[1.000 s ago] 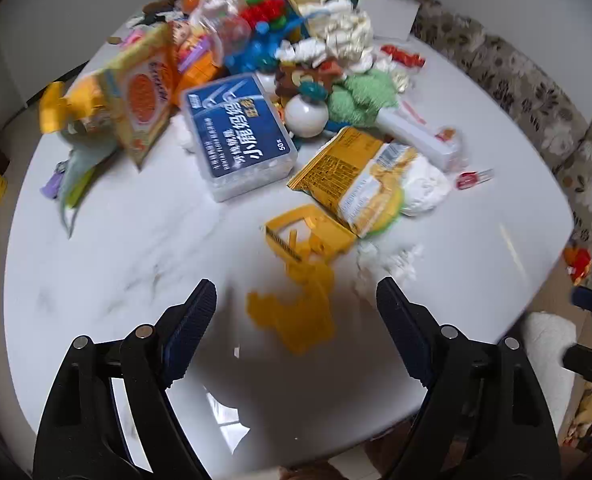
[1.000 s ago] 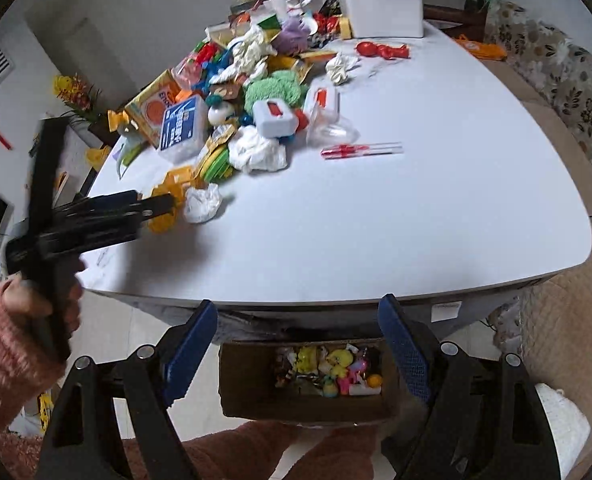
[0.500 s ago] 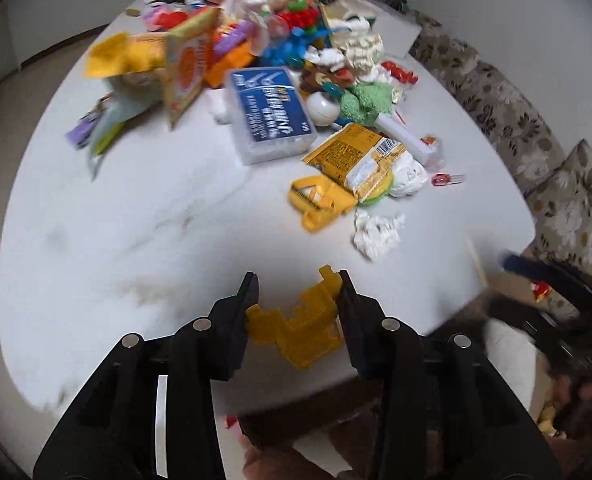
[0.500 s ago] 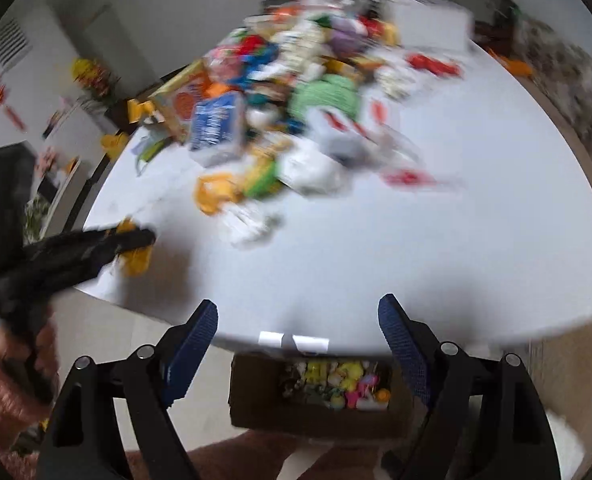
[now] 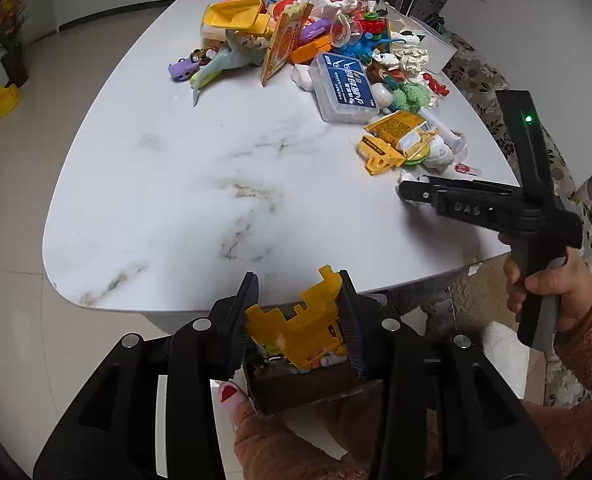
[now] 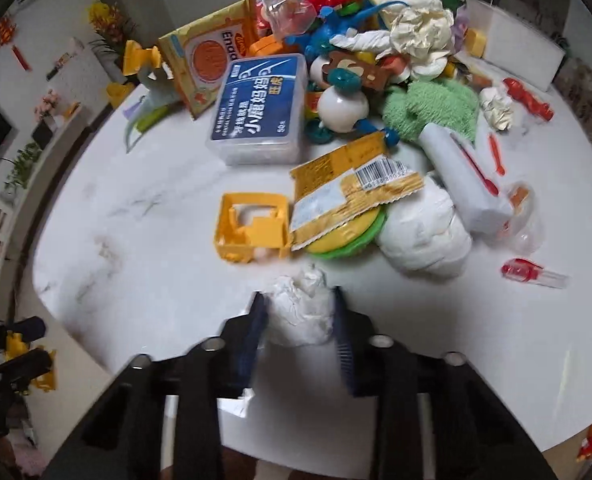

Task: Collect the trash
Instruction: 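Grasp the yellow plastic piece with the left tool while the right tool grasps white crumpled tissue, then carry both items over the cardboard box and open both tools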

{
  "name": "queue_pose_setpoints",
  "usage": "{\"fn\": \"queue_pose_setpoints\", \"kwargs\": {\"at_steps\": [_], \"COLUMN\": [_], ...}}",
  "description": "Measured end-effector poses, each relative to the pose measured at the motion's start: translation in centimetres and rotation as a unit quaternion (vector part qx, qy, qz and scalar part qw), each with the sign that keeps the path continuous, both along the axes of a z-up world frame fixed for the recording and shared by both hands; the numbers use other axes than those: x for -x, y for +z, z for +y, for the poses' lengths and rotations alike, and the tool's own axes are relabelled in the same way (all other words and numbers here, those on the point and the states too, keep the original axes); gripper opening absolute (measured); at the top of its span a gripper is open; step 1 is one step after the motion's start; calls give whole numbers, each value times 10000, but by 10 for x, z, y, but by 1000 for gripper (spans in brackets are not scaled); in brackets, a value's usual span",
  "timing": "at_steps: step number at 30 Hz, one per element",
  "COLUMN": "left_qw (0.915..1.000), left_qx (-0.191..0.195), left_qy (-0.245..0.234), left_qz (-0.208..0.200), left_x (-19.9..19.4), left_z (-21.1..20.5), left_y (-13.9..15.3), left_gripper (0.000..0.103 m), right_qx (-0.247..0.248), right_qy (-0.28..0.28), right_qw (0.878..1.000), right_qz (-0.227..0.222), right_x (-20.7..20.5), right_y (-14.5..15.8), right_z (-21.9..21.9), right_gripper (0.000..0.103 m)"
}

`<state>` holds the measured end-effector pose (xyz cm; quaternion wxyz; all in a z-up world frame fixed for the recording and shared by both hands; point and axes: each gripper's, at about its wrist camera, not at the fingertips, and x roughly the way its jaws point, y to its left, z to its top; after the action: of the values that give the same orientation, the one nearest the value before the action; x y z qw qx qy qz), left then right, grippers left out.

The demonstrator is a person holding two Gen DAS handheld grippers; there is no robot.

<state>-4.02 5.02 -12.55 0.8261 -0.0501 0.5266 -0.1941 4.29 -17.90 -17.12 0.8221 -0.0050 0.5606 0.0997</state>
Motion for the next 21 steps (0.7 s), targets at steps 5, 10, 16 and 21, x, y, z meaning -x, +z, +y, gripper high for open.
{"fn": "queue_pose_setpoints", "kwargs": {"at_steps": [5,10,16,21], "left_qw": [9998,9977,9895,9821], "left_qx": [29,-41,-206,-406], "left_qy": [-212,-681,-1383,-1564], "left_qz": [-40,42,375,970], "left_x": [3,13,38,53], "left_z": [-7,-26,-53,-73], "left_y": [0,-5,-24,-69], "left_gripper": [39,39,39,39], "right_qx": [-439,-724,-585,-336], "right_qy": [-55,-64,282,146], "right_qw": [9990,9973,9965,9932], "right_qz": [74,143,526,1108], "right_x": [20,58,122,154], "right_y": [14,27,19,-33], "right_z": [-17,-34,-42,-50], "right_gripper": [14,13,13,13]}}
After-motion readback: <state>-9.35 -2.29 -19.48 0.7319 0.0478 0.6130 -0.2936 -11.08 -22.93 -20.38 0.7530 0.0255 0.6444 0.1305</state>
